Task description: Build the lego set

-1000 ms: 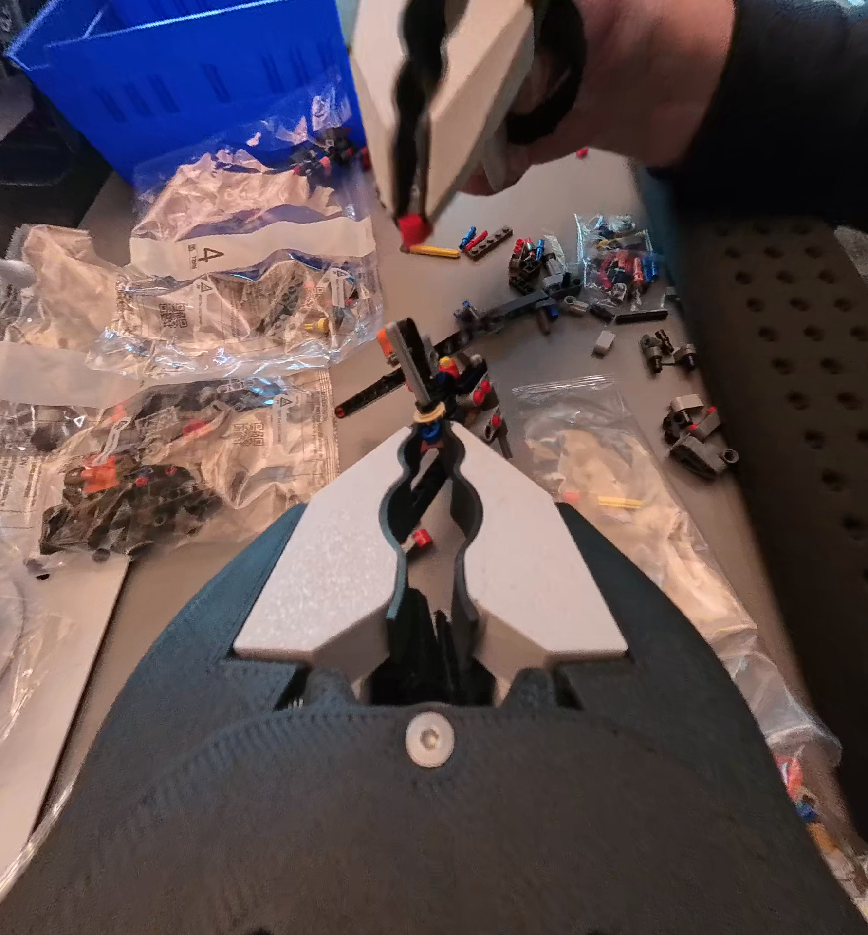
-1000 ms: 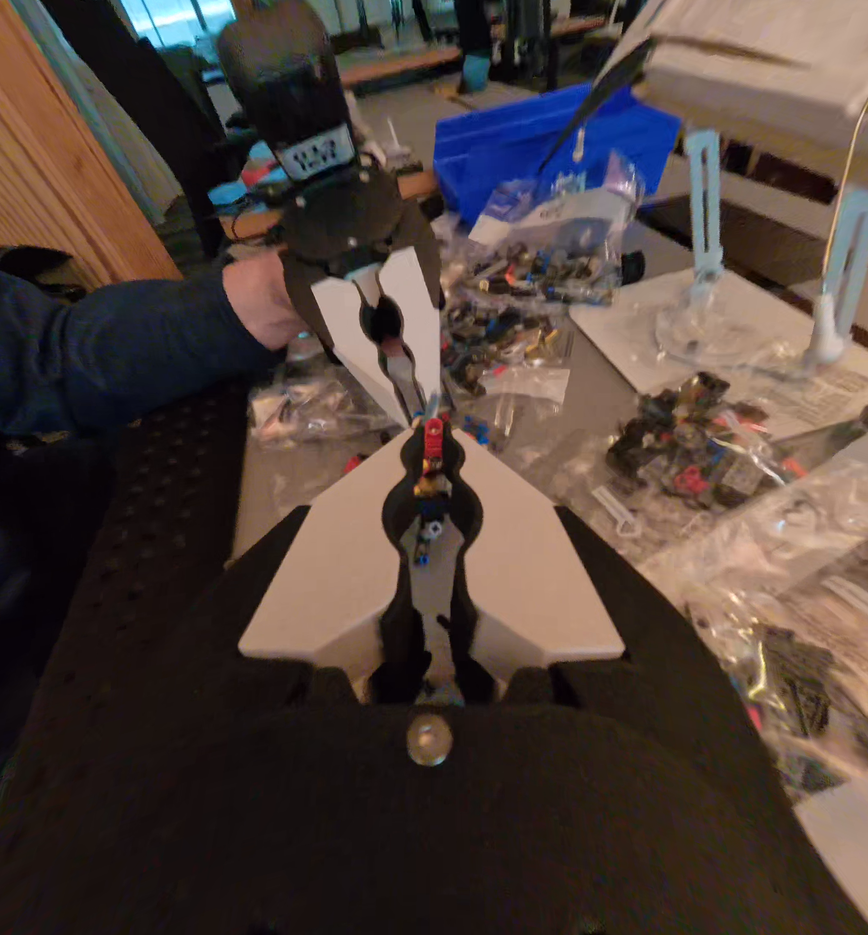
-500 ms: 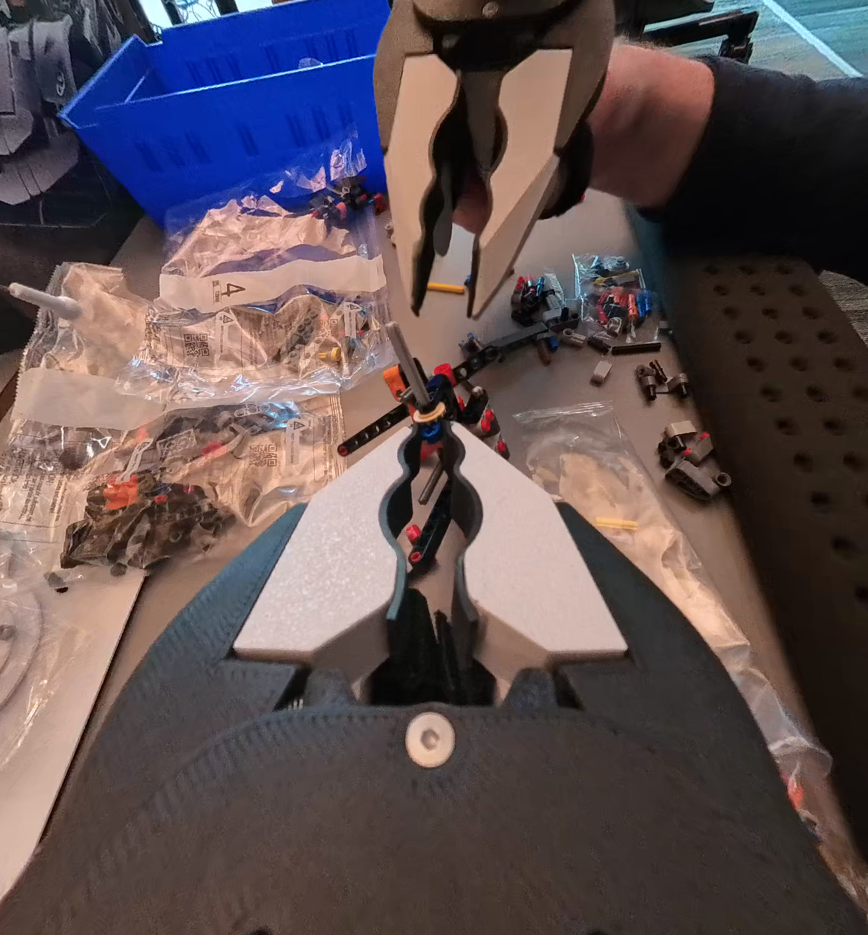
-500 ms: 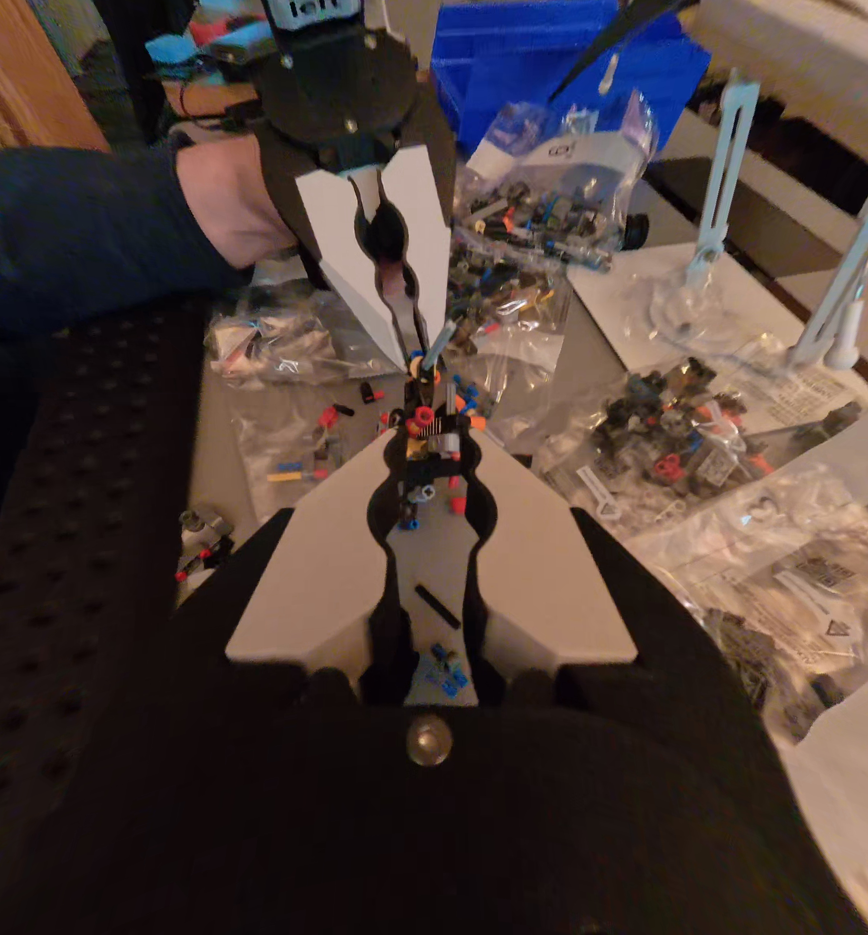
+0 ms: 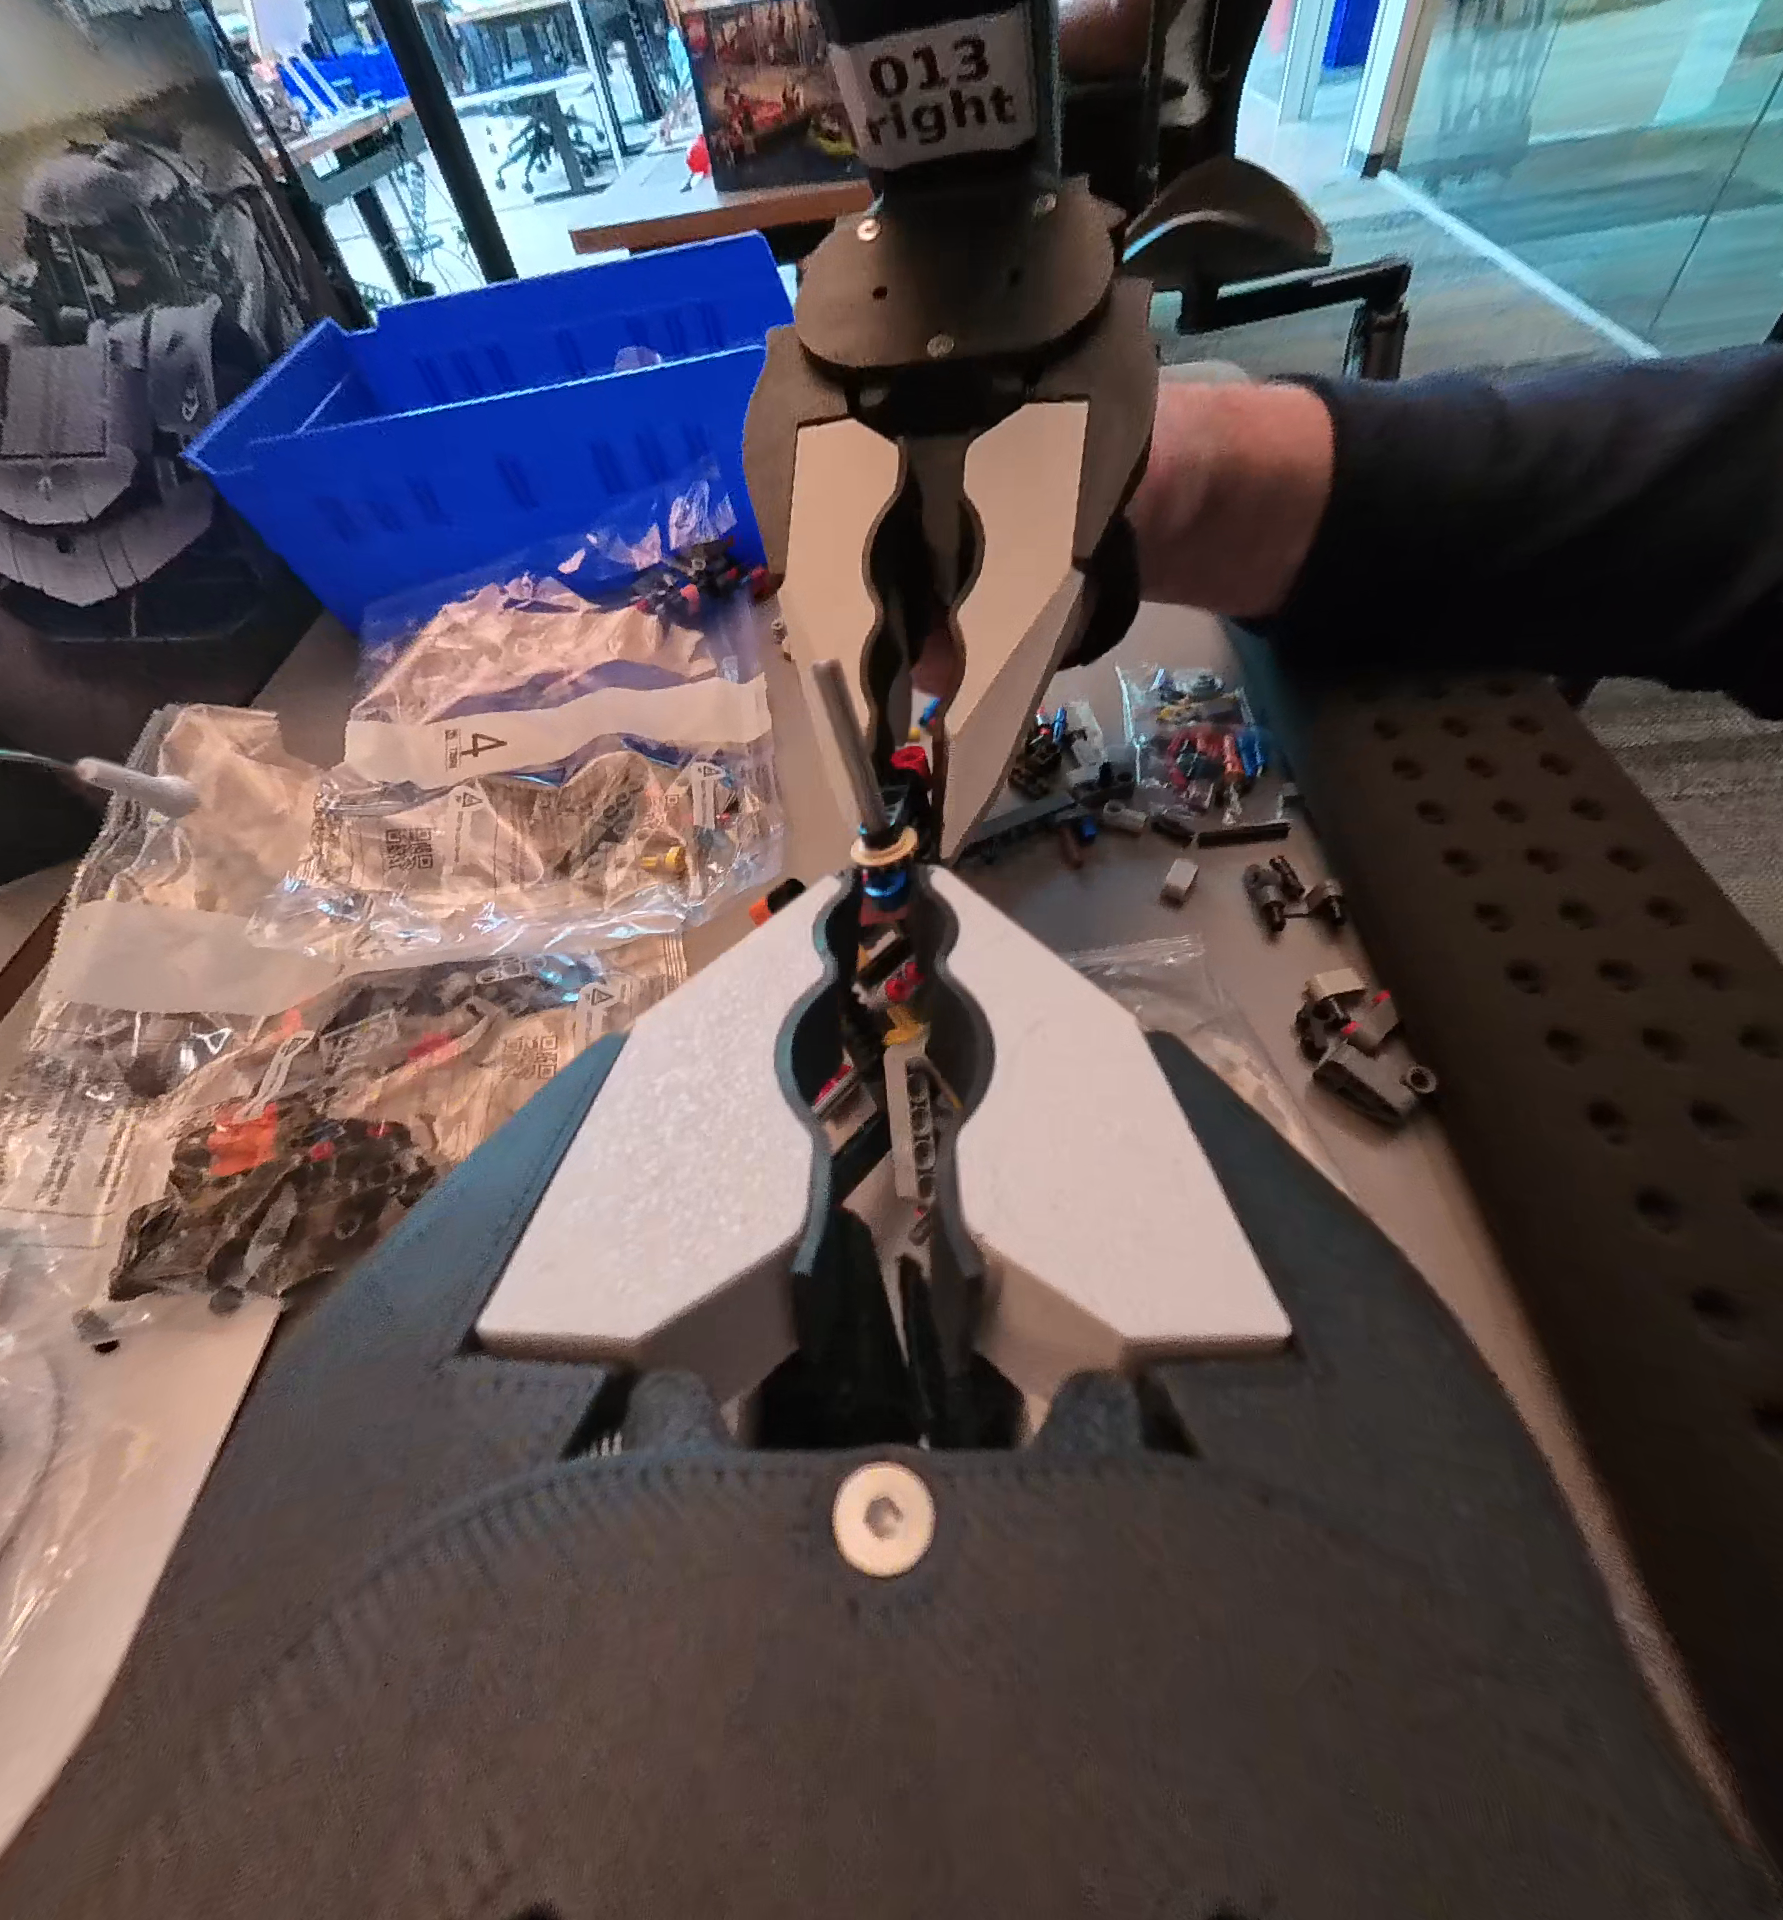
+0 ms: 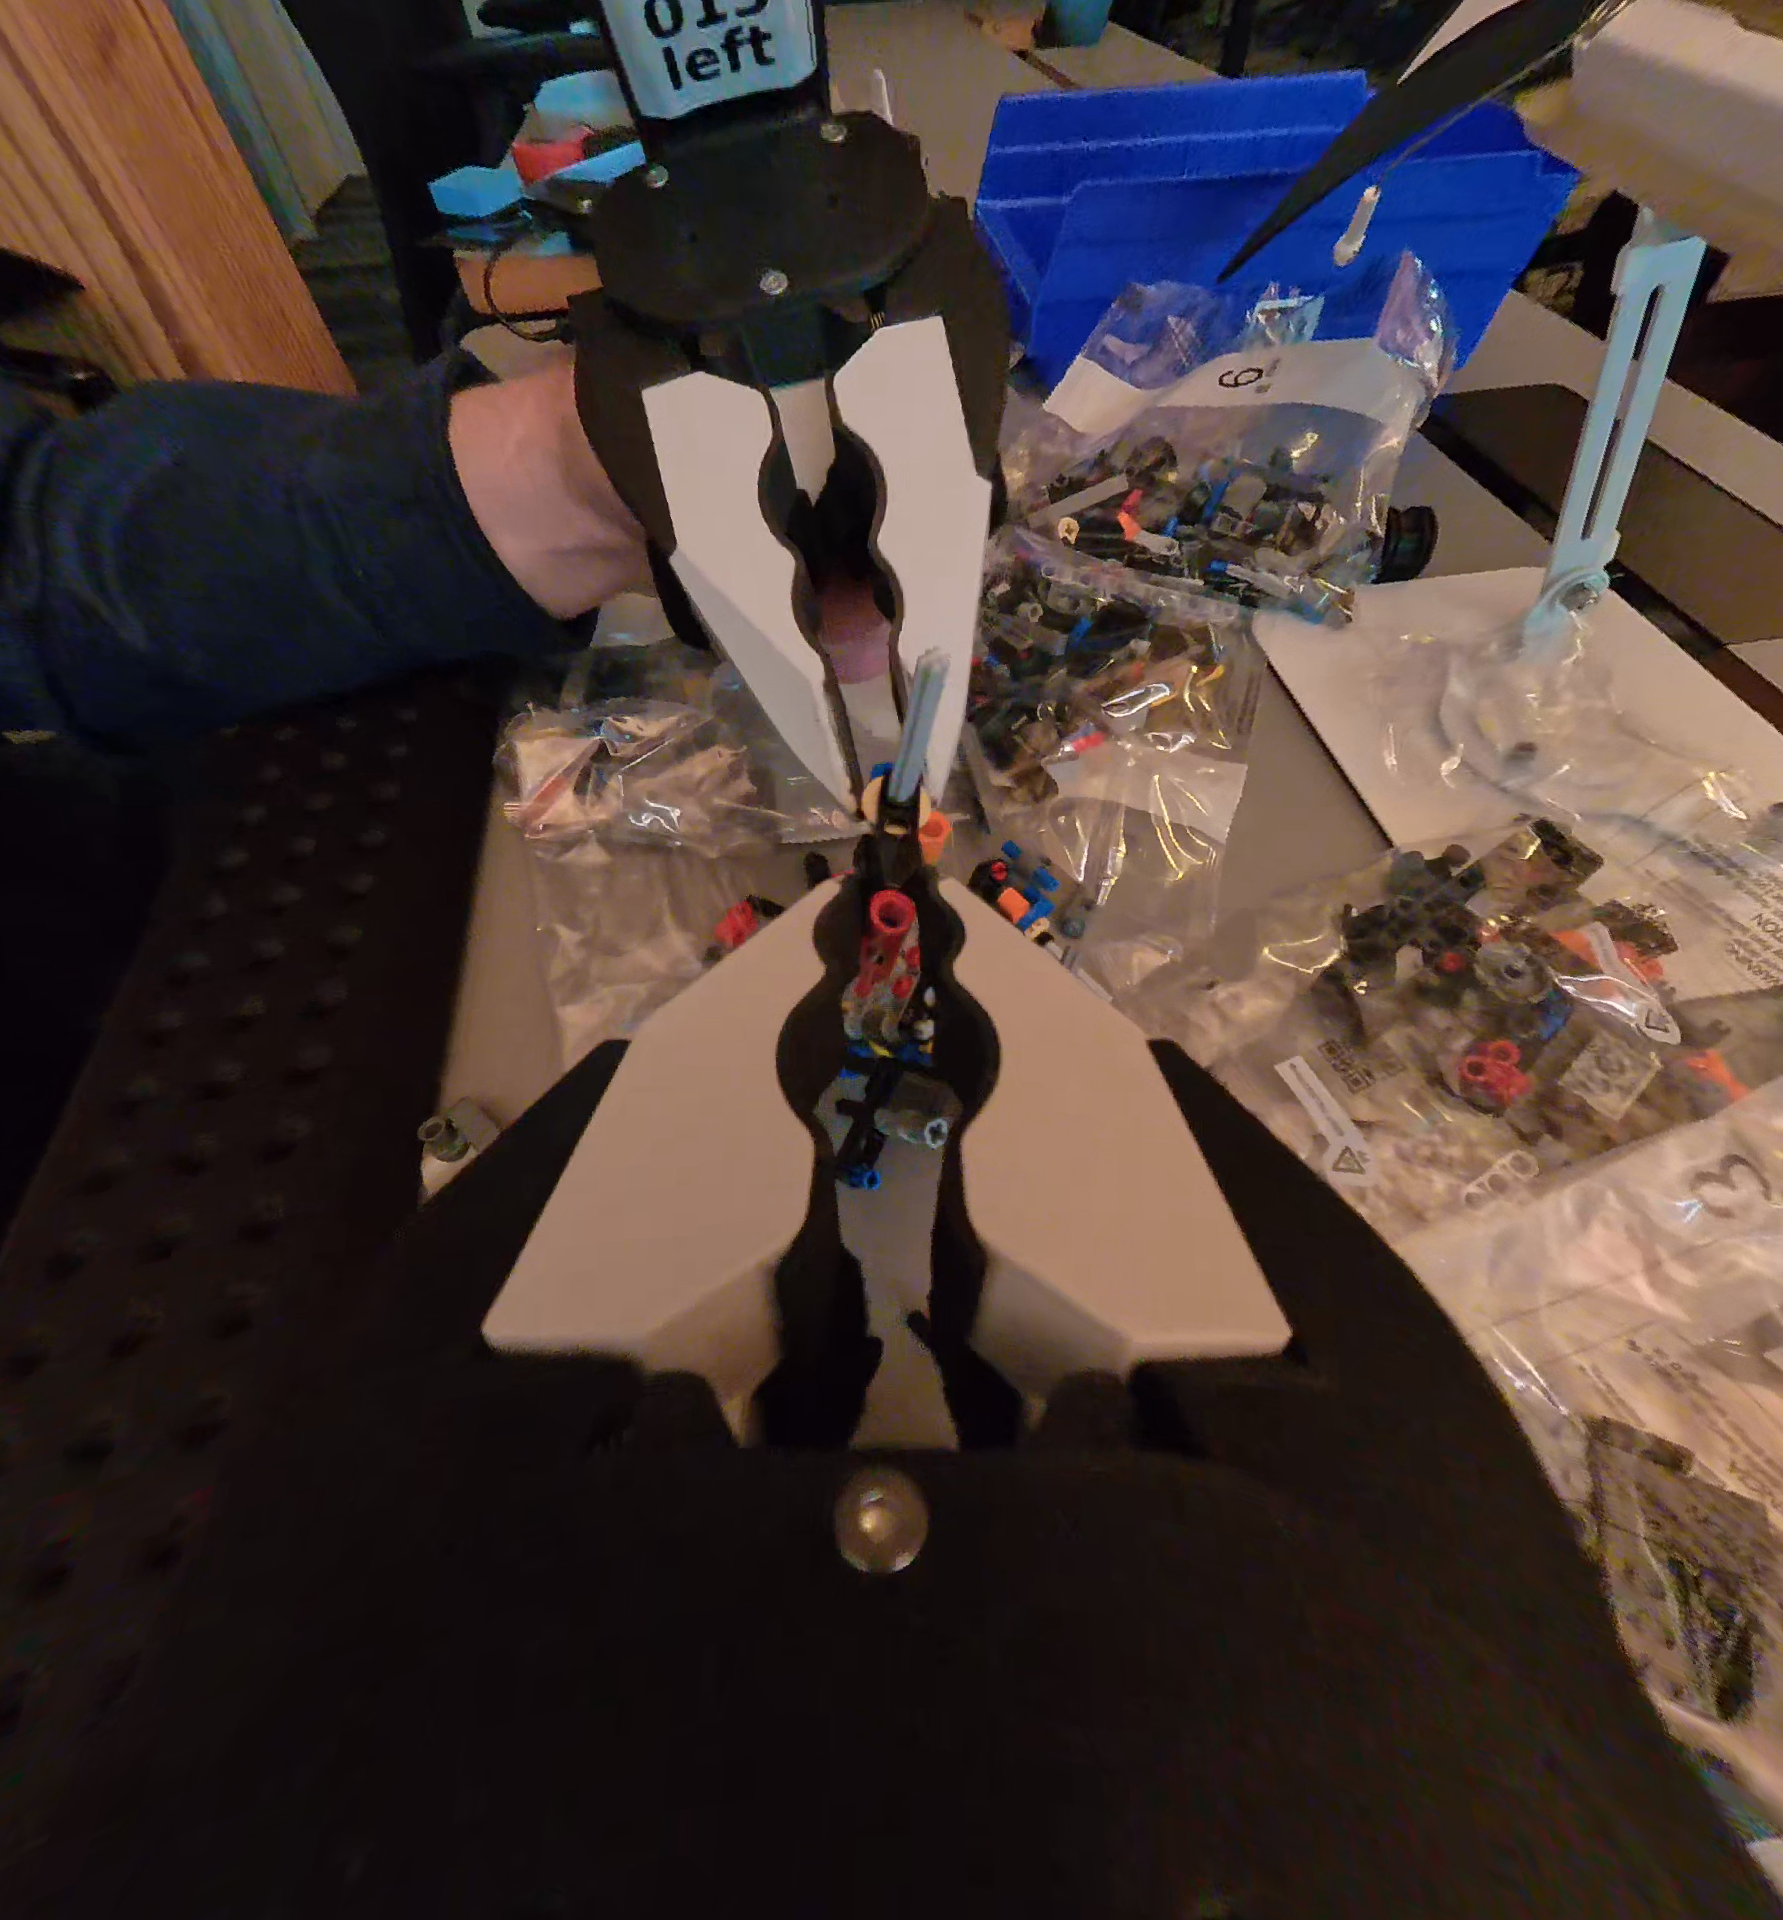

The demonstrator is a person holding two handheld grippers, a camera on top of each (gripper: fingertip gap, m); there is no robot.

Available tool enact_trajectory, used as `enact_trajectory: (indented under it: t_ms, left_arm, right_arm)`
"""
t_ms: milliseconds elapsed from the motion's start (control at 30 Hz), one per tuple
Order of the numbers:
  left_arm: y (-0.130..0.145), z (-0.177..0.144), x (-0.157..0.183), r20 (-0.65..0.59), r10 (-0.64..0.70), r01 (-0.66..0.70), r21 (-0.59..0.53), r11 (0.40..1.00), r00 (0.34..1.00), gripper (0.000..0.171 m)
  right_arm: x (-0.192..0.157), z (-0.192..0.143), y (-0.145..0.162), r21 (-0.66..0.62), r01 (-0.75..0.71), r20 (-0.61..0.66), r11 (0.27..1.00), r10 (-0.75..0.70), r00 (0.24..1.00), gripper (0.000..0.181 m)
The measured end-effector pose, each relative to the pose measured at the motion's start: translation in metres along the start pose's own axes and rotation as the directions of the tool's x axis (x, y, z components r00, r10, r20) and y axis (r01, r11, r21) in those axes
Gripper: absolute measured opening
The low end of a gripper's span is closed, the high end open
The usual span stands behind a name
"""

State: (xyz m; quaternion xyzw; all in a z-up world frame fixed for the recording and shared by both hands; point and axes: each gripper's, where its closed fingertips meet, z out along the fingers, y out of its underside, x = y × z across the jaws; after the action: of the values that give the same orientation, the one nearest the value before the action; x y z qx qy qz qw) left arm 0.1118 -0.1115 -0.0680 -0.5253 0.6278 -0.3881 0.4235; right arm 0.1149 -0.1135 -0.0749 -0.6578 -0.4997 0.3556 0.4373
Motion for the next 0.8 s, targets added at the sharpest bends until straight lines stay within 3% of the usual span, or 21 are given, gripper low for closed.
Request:
enact_trajectory:
  t_ms: [333,800]
  left_arm:
    - [-0.001,0.002,0.002,0.008,0.036,-0.036,-0.006,0.999,0.999,0.008]
    - [-0.007,-0.007,-0.001,0.0,-0.003,0.003,0.044,0.999,1.0,0.007]
  right_arm:
    - [-0.001,0.001,0.001,-0.024,0.034,-0.011,0.999,-0.034,0.999,0.006]
    - [-0.001,-0.007,-0.011,0.067,-0.009,0.007,0.998,0.009,1.0,0.006]
